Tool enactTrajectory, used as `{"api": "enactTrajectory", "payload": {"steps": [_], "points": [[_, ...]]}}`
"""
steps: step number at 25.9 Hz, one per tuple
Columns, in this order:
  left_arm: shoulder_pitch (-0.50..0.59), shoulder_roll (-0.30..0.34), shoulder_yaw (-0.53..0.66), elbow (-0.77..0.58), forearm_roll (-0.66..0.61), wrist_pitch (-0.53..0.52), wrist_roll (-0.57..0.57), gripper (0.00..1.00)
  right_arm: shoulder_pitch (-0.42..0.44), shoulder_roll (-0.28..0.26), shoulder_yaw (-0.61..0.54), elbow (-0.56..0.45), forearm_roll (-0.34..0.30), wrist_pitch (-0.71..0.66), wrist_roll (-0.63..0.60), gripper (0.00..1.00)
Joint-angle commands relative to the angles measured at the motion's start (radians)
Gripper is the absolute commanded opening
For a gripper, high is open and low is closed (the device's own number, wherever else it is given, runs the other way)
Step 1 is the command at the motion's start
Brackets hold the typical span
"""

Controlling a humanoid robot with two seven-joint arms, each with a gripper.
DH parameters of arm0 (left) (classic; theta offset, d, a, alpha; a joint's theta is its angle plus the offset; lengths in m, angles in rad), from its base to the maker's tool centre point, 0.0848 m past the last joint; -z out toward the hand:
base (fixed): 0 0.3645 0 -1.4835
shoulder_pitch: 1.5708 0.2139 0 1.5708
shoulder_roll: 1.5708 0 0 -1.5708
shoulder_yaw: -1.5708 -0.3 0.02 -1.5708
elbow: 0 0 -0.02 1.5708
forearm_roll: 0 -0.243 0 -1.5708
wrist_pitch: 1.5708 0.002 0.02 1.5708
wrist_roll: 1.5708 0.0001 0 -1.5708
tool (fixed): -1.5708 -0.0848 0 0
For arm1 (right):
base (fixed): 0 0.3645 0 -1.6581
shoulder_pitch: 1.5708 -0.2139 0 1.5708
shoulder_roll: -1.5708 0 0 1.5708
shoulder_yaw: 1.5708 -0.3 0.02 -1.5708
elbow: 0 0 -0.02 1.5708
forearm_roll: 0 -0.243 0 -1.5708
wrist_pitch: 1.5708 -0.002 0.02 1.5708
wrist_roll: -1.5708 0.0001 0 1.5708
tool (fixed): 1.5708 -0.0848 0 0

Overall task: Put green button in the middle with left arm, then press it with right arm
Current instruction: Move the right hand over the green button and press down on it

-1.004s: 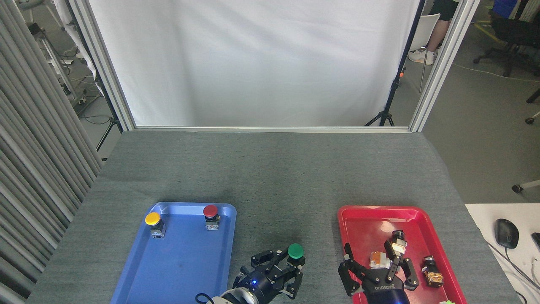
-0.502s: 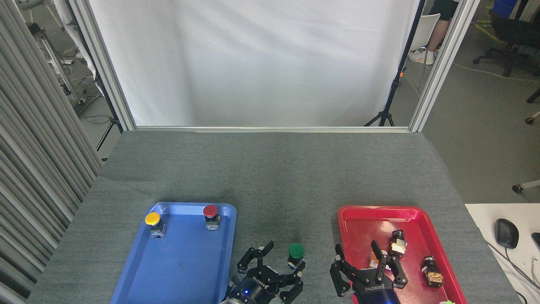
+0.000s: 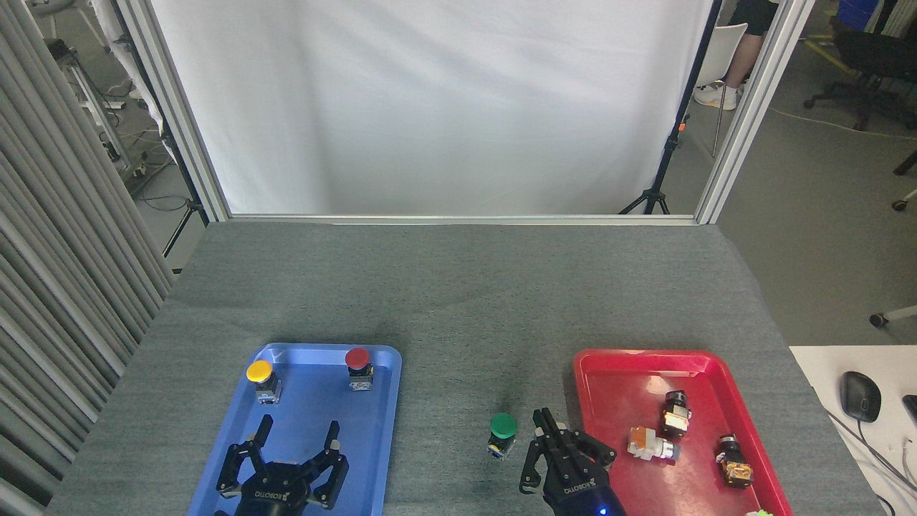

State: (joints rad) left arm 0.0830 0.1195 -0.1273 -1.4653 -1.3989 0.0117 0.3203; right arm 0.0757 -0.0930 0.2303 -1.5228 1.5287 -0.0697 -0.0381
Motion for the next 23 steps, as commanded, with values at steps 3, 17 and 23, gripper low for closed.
{"api": "enactTrajectory", "payload": {"steps": [3, 17, 23], "points": [[0.006, 0.026, 0.057, 0.019, 0.031, -0.056, -0.015, 1.00, -0.060, 0.018, 0.058, 0.105, 0.024, 0.042, 0.004, 0.04], [0.011, 0.022, 0.057, 0.025, 0.054, -0.091, -0.015, 1.00, -0.100, 0.056, 0.089, 0.237, 0.041, 0.094, 0.004, 0.06], [0.009, 0.022, 0.057, 0.025, 0.057, -0.090, -0.015, 1.00, -0.100, 0.058, 0.087, 0.220, 0.034, 0.099, -0.003, 0.06]]}}
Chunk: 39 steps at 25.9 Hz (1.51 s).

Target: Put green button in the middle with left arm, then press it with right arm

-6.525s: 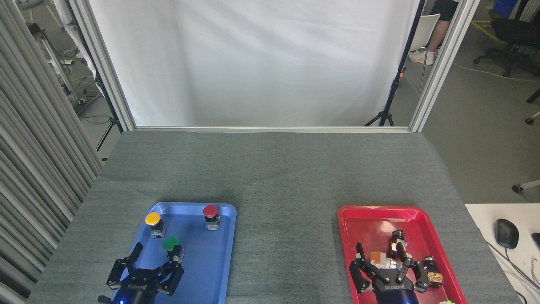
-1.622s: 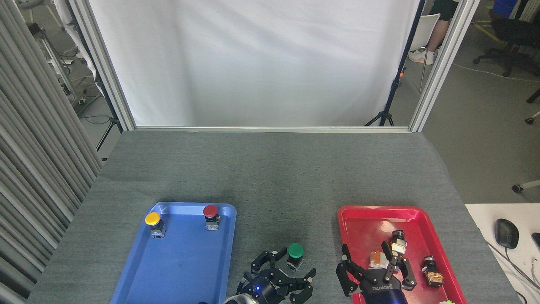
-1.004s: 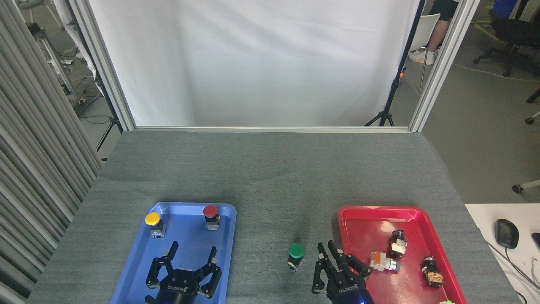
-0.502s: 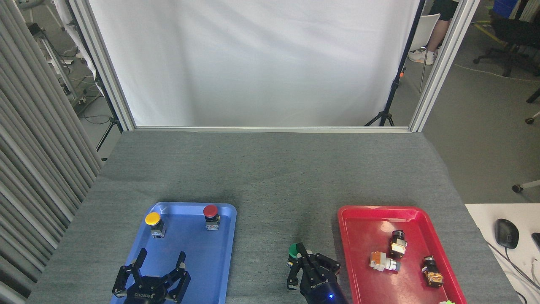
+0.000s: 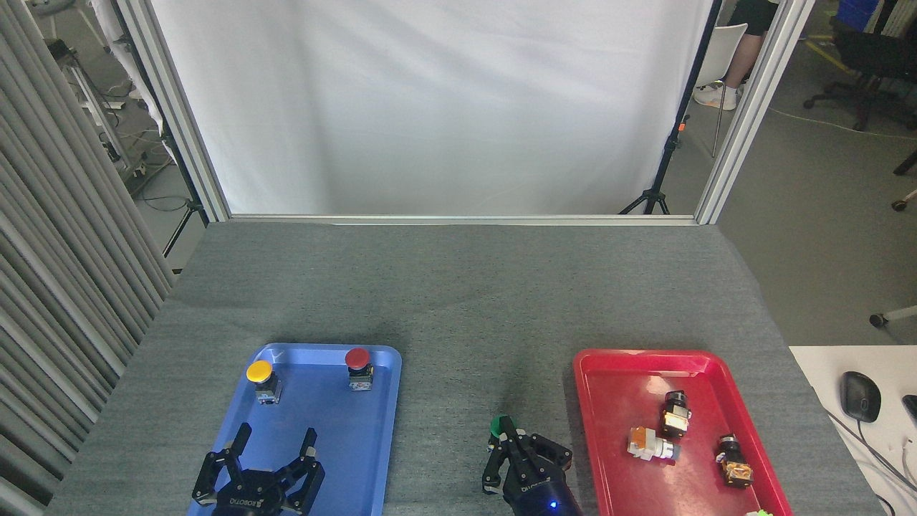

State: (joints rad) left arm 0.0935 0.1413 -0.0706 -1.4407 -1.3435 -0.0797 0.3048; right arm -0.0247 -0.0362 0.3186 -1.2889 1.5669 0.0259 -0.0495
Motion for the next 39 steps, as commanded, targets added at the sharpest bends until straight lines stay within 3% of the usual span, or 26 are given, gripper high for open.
{"api": "enactTrajectory", "payload": {"steps": [1, 8, 11, 12, 13, 15, 16, 23, 30, 34, 39], "points": [[-0.001, 0.000, 0.000, 0.000, 0.001, 0.002, 0.000, 1.00, 0.000, 0.001, -0.003, -0.026, -0.007, 0.003, 0.005, 0.07], [0.000, 0.001, 0.000, 0.000, 0.001, 0.000, 0.000, 1.00, 0.011, -0.005, -0.019, -0.112, -0.018, 0.008, -0.016, 0.08], [0.002, 0.000, 0.000, -0.001, 0.003, 0.000, 0.000, 1.00, 0.045, -0.011, -0.058, -0.167, -0.024, 0.000, -0.018, 0.18], [0.002, 0.001, 0.000, 0.000, 0.003, 0.000, 0.000, 1.00, 0.063, -0.014, -0.078, -0.191, -0.025, -0.003, -0.016, 0.26], [0.003, 0.001, 0.000, -0.001, 0.009, 0.000, 0.000, 1.00, 0.083, -0.019, -0.098, -0.210, -0.025, -0.001, -0.016, 0.43], [0.003, 0.003, 0.000, -0.001, 0.017, 0.002, 0.000, 1.00, 0.118, -0.030, -0.141, -0.245, -0.027, 0.002, -0.016, 0.86], [0.002, 0.003, 0.000, 0.000, 0.021, 0.002, 0.000, 1.00, 0.138, -0.040, -0.168, -0.264, -0.031, 0.002, -0.016, 0.97], [0.000, 0.003, 0.000, 0.000, 0.023, 0.002, 0.000, 1.00, 0.229, -0.088, -0.309, -0.340, -0.062, -0.029, -0.016, 1.00], [0.003, 0.003, 0.002, -0.001, 0.023, 0.003, 0.000, 1.00, 0.236, -0.111, -0.349, -0.352, -0.077, -0.043, -0.007, 1.00], [0.006, 0.003, 0.018, -0.001, 0.026, 0.002, 0.002, 1.00, 0.244, -0.157, -0.388, -0.352, -0.107, -0.061, -0.009, 1.00], [0.005, 0.003, 0.022, -0.001, 0.029, 0.002, 0.000, 1.00, 0.246, -0.160, -0.398, -0.363, -0.114, -0.115, -0.012, 1.00]]}}
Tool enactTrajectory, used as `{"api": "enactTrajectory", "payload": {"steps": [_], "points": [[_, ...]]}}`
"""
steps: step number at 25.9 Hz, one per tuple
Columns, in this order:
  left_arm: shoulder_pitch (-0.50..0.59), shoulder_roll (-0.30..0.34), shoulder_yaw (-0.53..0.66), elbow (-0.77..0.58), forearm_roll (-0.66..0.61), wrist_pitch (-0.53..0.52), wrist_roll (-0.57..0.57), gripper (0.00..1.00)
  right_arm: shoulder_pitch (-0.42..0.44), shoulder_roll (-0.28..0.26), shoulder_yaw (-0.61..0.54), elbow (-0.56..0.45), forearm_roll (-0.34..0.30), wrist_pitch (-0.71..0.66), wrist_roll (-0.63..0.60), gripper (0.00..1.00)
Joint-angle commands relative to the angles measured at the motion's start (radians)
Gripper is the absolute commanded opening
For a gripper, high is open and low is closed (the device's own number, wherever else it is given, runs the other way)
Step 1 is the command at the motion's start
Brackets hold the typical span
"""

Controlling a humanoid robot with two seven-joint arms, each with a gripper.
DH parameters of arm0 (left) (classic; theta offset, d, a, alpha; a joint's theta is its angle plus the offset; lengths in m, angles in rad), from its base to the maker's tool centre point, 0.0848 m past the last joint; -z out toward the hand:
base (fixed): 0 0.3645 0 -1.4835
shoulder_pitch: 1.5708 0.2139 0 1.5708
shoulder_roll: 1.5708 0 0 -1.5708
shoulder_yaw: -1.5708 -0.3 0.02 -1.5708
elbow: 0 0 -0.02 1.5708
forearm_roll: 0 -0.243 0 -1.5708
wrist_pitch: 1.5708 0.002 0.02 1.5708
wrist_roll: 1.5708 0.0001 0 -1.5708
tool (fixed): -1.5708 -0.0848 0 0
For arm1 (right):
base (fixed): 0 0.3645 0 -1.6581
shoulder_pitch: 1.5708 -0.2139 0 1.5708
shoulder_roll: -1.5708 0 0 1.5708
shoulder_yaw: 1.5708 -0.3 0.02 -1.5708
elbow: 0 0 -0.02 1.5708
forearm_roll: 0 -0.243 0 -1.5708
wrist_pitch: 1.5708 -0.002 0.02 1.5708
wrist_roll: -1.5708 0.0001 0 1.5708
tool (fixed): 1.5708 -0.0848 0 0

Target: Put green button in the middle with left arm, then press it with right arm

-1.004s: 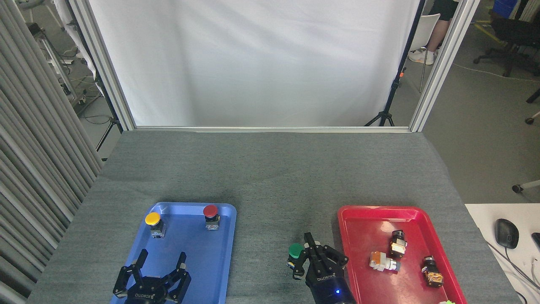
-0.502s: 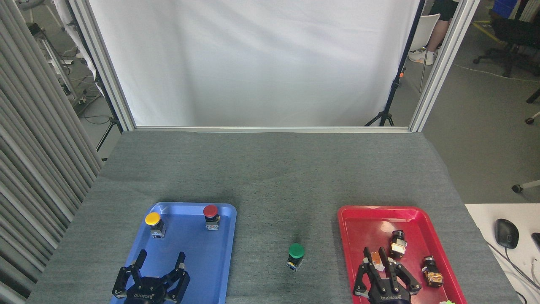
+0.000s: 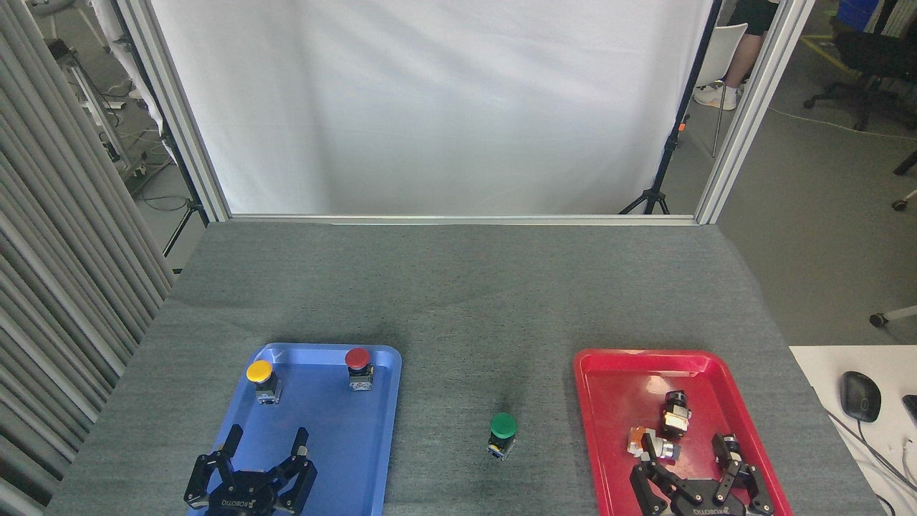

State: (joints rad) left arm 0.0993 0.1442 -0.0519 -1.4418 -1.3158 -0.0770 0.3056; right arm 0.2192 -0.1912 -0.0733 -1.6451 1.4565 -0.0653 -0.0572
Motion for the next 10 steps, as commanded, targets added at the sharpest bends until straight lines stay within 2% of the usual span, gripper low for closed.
{"api": "enactTrajectory", "payload": {"steps": [1, 10], "points": [[-0.003, 0.000, 0.003, 0.001, 0.001, -0.001, 0.000, 1.00, 0.002, -0.004, -0.006, -0.010, -0.005, -0.022, -0.009, 1.00], [-0.004, 0.002, 0.024, 0.001, 0.001, -0.001, 0.000, 1.00, 0.003, 0.009, -0.006, -0.016, -0.004, -0.013, -0.009, 1.00]]}}
